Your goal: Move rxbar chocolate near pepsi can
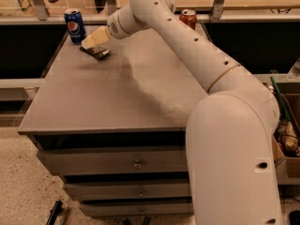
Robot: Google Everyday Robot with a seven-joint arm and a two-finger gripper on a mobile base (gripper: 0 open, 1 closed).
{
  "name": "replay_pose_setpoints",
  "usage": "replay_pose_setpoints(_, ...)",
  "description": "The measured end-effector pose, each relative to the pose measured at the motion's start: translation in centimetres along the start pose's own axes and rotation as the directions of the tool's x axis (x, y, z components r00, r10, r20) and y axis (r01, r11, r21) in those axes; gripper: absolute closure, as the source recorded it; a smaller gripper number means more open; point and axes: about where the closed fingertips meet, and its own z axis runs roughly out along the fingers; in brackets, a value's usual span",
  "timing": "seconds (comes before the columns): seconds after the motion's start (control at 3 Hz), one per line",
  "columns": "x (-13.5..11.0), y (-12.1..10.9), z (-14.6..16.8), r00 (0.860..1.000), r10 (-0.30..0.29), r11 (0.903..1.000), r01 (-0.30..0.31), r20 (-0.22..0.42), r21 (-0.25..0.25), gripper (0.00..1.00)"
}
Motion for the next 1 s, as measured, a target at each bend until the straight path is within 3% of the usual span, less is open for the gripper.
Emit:
replay_pose_setpoints(0.67, -0.2, 1.5, -4.3, 0.998, -0.068, 0.9967, 0.067, -0.001, -0.045, 0.00)
replay_pose_setpoints(1.0, -0.2, 1.5, -4.3, 0.998, -0.068, 0.9967, 0.067, -0.001, -0.045, 0.00)
